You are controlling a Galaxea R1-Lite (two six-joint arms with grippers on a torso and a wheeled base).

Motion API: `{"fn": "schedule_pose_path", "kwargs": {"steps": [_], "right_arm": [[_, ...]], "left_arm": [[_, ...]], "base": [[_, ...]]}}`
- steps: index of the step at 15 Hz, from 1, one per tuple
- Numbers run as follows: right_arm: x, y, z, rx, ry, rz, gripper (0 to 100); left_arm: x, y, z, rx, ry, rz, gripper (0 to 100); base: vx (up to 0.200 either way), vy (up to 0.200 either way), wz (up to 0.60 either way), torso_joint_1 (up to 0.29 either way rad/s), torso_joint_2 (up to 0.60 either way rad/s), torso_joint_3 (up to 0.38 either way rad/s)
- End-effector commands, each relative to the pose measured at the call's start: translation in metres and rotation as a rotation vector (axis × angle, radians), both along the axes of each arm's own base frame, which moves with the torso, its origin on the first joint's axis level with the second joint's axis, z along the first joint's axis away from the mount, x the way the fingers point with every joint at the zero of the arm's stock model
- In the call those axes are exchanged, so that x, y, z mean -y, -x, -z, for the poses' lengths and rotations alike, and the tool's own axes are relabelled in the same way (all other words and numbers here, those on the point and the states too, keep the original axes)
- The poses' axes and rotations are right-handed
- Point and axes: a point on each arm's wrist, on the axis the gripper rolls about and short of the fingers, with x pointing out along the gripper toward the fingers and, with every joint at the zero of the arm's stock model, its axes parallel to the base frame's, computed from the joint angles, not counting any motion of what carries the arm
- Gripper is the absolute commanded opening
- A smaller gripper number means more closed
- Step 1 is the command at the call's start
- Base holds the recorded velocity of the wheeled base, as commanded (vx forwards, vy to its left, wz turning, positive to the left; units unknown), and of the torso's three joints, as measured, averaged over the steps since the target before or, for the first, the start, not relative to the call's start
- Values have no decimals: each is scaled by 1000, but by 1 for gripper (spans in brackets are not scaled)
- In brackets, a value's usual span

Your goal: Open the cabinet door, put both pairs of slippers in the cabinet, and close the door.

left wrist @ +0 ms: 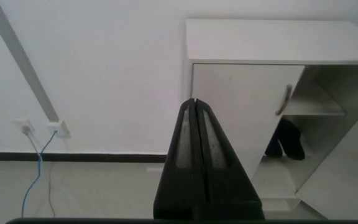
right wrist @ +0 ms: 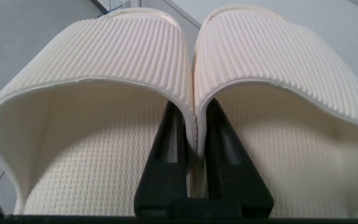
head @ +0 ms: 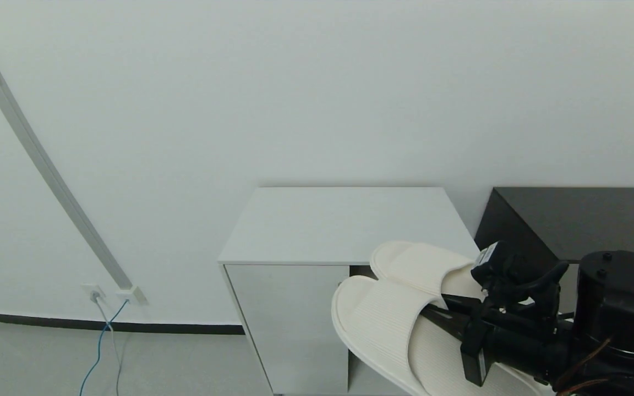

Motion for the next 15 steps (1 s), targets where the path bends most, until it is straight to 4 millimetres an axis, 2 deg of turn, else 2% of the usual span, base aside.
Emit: {"fn": "schedule_pose_path", "kwargs": {"steps": [1, 15], "right_arm": [[1, 0, 3, -7, 11, 5, 0], [2, 1, 4, -9, 13, 5, 0]], "left_arm": [[0, 0, 0, -1, 1, -1, 0], [0, 0, 0, -1, 2, -2, 0]], "base": [[0, 0, 0, 0, 0, 0], [0, 0, 0, 0, 0, 0]]}}
